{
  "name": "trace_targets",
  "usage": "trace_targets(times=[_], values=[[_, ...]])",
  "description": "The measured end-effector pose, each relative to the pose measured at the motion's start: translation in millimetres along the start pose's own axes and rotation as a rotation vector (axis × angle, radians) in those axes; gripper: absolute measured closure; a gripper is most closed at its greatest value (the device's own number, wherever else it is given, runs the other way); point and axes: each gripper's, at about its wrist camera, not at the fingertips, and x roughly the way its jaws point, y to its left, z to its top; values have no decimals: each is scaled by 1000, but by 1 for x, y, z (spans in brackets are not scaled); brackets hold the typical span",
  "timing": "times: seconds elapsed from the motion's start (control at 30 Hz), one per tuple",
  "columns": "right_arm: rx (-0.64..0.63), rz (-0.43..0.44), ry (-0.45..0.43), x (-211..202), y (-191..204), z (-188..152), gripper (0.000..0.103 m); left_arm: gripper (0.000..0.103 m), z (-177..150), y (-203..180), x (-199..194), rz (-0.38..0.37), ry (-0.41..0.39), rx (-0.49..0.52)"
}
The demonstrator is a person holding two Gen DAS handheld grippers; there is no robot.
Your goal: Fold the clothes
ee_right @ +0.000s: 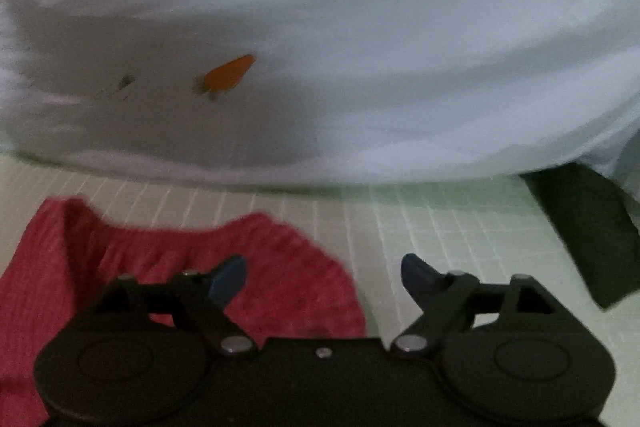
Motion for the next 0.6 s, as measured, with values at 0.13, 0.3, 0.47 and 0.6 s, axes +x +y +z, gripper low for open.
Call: trace_targets(times=[0.13, 0.3, 0.47, 0.6], values=[[22, 67, 74, -32, 17, -44, 8, 67, -30, -19, -8, -44, 56, 69], [17, 136, 135, -72, 47, -88, 8, 66, -58, -29, -17, -101, 120, 190], [27, 164, 159, -103, 80, -110, 8, 66, -69, -33, -21, -140, 163, 366], [55, 160, 168, -120, 103, -114, 8, 66, -70, -32, -18, -170, 174, 478]])
